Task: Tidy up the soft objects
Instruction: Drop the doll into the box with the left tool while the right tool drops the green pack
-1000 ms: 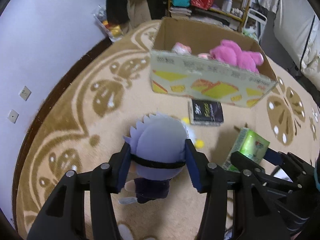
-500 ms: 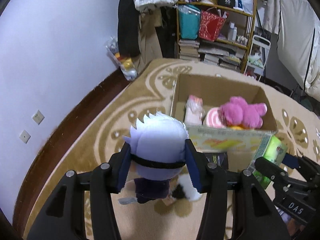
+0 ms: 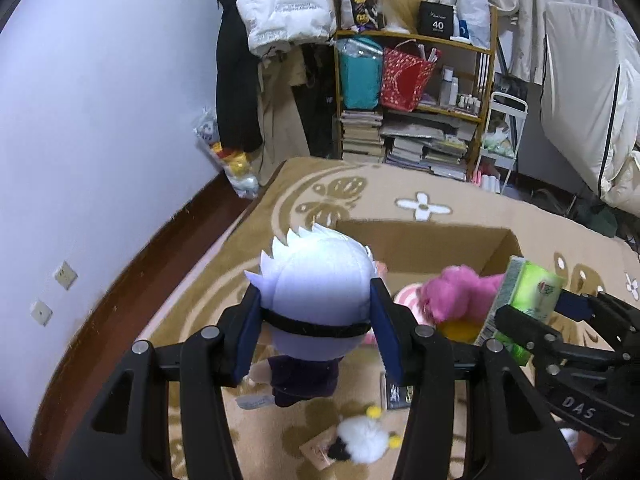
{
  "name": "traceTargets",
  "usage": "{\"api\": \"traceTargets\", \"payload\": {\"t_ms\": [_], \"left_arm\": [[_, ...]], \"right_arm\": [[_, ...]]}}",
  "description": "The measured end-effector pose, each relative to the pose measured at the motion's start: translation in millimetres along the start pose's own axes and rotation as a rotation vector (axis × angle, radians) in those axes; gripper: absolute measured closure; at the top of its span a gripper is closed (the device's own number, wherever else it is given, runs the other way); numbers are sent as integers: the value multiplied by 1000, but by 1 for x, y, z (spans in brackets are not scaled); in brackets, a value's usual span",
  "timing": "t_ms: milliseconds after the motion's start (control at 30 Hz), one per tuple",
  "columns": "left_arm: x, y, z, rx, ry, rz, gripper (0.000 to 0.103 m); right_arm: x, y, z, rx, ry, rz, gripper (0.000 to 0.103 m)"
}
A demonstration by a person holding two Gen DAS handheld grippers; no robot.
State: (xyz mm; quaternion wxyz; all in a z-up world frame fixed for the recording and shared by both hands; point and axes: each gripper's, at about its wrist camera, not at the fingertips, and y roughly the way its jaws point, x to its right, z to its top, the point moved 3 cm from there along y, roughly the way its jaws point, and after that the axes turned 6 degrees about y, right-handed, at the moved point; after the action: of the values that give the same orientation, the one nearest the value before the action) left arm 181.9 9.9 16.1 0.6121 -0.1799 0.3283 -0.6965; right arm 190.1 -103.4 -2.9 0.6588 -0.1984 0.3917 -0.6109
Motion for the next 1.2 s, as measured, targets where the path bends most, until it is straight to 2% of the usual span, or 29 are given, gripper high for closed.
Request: {"api": "traceTargets", "payload": {"t_ms": [300, 533, 900, 1200], "left_arm": [[11, 14, 28, 59, 38, 14, 53], [22, 38, 28, 65, 60, -14, 53], [36, 76, 6, 7, 80, -46, 51], [35, 80, -1, -13, 78, -57, 44]], "right_arm": [[11, 15, 29, 20, -2, 18, 39], [14, 30, 45, 12, -24, 13, 39], [21, 61, 28, -68, -36, 15, 39], [19, 64, 22, -90, -47, -7, 37]]}}
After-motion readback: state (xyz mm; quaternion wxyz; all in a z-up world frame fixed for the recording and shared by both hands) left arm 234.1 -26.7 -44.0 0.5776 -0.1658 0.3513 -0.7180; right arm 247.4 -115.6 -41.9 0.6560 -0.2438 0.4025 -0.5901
